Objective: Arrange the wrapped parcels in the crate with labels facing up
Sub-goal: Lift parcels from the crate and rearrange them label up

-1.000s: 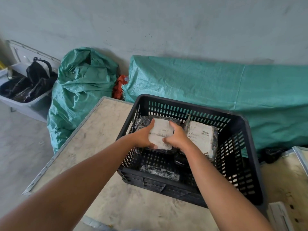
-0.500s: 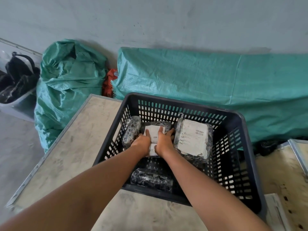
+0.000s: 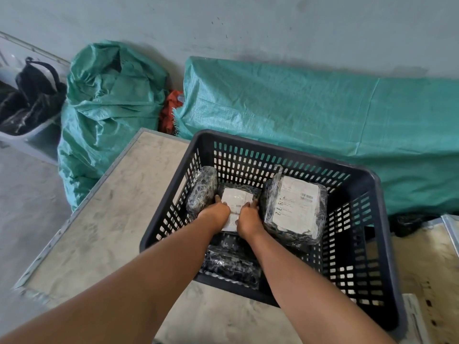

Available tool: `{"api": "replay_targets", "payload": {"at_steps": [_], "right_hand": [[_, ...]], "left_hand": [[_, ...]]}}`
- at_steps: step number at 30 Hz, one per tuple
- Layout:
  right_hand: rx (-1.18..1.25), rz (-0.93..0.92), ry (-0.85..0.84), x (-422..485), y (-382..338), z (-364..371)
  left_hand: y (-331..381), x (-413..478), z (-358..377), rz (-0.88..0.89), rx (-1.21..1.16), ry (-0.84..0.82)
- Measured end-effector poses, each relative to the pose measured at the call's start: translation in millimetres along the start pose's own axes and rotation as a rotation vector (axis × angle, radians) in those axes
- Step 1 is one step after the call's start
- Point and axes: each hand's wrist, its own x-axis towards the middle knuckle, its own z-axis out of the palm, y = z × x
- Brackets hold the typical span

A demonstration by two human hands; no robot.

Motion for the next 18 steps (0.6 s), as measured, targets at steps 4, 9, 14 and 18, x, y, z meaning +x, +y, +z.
{"api": "replay_targets", "payload": {"at_steps": [4, 9, 14, 18], "right_hand": [[-0.080, -0.054, 0.035, -1.6, 3.8, 3.7], [-0.187, -0.079, -0.016, -1.6, 5.3, 1.7], [-0.200, -0.137, -0.017, -5.2, 6.0, -2.3], [0.065, -0.170, -0.010, -8.9, 6.8, -9.1]], "left_hand": [[0.2, -3.4, -0.3, -0.008, -0.157, 0.034], [-6.7, -9.6, -15.2, 0.029, -0.361, 0.052], [-16.6, -33.3, -45.2, 0.095, -0.508, 0.169], [-40.9, -80.0, -74.9, 0.175, -0.641, 0.312]]}}
